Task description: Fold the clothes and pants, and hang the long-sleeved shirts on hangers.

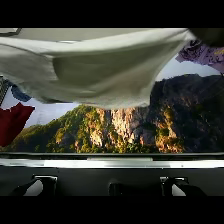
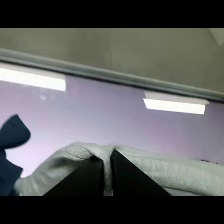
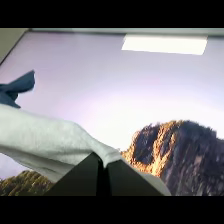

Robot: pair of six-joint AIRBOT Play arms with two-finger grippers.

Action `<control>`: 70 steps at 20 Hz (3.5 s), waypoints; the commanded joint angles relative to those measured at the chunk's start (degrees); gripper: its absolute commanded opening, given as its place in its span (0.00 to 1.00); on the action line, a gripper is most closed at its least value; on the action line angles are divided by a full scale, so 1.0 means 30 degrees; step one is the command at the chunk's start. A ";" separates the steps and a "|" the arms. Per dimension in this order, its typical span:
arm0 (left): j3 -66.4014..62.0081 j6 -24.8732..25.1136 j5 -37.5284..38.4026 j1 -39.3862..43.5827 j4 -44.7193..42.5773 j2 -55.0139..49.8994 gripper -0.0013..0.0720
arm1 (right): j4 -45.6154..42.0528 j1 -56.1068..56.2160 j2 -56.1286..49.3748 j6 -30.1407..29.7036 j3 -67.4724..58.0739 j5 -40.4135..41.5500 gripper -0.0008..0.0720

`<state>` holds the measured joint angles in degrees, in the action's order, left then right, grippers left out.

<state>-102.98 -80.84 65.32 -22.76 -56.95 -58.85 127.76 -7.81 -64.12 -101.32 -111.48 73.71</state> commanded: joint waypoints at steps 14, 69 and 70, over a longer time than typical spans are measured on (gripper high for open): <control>-0.1413 -0.2390 0.6120 0.0794 -0.2455 0.1224 0.04 | -0.7905 0.0073 0.0488 0.5078 -0.1872 0.5129 0.05; 1.9234 0.0663 0.3118 -0.1479 -0.3840 -0.2892 0.75 | -0.1953 -0.8145 -0.4648 0.0226 1.8593 0.1552 0.63; 2.0837 0.0903 0.2878 -0.1588 -0.3468 -0.1909 0.75 | -0.1945 -0.7941 -0.4393 0.0102 1.9241 0.1384 0.63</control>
<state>-56.88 -81.76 77.54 -24.08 -73.14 -74.52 120.09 -30.37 -81.87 -98.70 -63.40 81.06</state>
